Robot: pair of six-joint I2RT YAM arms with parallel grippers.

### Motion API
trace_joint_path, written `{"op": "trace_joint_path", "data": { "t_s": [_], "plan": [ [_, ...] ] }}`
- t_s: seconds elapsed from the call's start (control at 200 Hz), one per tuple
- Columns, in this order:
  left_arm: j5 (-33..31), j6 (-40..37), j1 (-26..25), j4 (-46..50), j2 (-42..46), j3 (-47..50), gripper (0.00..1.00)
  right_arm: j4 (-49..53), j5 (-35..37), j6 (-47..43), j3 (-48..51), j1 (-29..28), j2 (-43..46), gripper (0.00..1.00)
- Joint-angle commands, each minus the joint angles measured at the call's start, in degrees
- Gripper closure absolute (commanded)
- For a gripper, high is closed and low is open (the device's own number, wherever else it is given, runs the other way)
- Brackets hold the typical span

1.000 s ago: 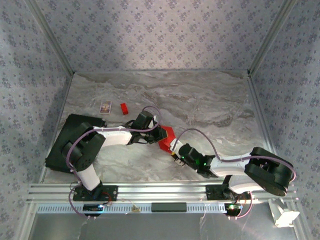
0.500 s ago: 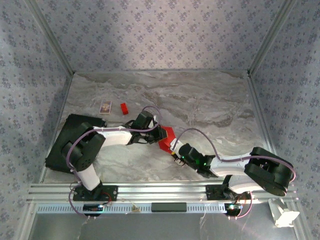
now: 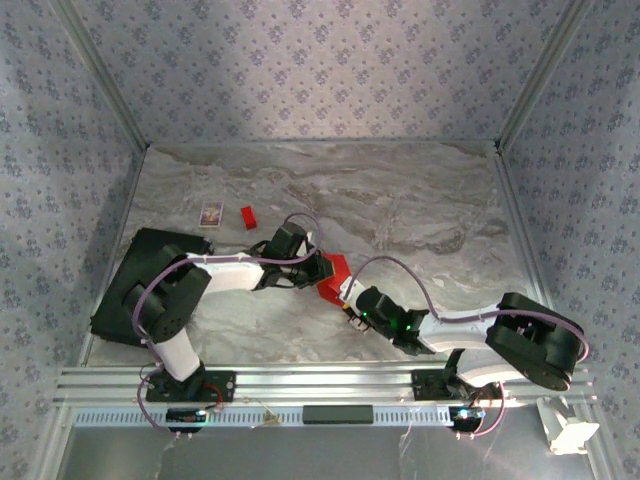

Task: Fold a paper plane with a square sheet of paper (pick it up from the middle)
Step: Fourth fold the wing at the center of the table.

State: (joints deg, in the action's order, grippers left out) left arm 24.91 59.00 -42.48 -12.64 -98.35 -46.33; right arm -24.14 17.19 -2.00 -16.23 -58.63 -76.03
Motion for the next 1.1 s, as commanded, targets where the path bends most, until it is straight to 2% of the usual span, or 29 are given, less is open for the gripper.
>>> {"op": "trace_joint_path", "data": {
  "t_s": [0.0, 0.14, 0.4, 0.69, 0.919, 1.094],
  "plan": [
    [1.4, -0.4, 0.3, -0.5, 1.2, 0.3, 0.86, 0.7, 1.0, 0.1, -1.2, -0.1, -0.1, 0.78],
    [1.4, -0.6, 0.3, -0.3, 1.1, 0.1, 0.86, 0.7, 0.9, 0.2, -1.1, -0.2, 0.0, 0.81],
    [1.4, -0.6, 0.4, -0.1, 1.0, 0.0, 0.86, 0.8, -0.2, 1.3, -1.2, -0.1, 0.1, 0.80],
    [1.0, -0.6, 0.4, -0.1, 1.5, 0.1, 0.85, 0.8, -0.7, 2.2, -1.2, 0.0, -0.2, 0.87],
    [0.2, -0.5, 0.4, 0.2, 2.3, 0.5, 0.83, 0.2, -2.0, 4.2, -1.1, 0.2, -0.5, 0.85],
    [0.0, -0.6, 0.4, 0.3, 2.4, 0.7, 0.86, 0.6, -2.1, 4.5, -1.0, 0.4, 0.9, 0.82]
  ]
}}
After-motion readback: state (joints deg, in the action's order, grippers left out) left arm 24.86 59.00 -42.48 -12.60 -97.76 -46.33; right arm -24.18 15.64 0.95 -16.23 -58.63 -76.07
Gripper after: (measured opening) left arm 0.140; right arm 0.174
